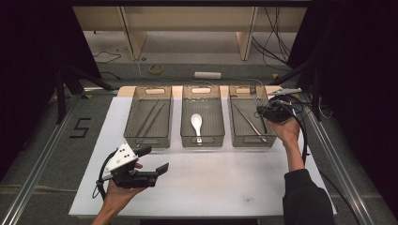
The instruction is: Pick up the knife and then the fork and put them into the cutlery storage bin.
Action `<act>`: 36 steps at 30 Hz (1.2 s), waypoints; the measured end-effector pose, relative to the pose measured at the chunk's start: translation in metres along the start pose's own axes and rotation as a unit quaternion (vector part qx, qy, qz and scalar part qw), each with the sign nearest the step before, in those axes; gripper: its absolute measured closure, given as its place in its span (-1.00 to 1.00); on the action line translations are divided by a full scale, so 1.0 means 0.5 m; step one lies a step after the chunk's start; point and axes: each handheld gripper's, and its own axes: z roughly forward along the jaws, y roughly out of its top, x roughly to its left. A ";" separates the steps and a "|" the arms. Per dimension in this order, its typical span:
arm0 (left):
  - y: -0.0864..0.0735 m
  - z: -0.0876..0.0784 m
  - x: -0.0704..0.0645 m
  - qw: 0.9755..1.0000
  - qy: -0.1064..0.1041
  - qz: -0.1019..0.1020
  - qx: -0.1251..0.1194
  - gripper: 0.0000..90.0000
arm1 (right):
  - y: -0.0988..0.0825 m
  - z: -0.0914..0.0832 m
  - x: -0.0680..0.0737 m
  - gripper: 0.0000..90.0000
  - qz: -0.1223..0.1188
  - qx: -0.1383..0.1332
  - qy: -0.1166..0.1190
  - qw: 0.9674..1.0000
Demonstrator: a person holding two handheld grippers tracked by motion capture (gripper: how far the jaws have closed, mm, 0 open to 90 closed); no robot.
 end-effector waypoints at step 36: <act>0.000 -0.001 0.000 1.000 0.000 0.003 0.002 -0.69 | -0.034 0.054 0.026 0.89 -0.048 0.073 -0.008 0.996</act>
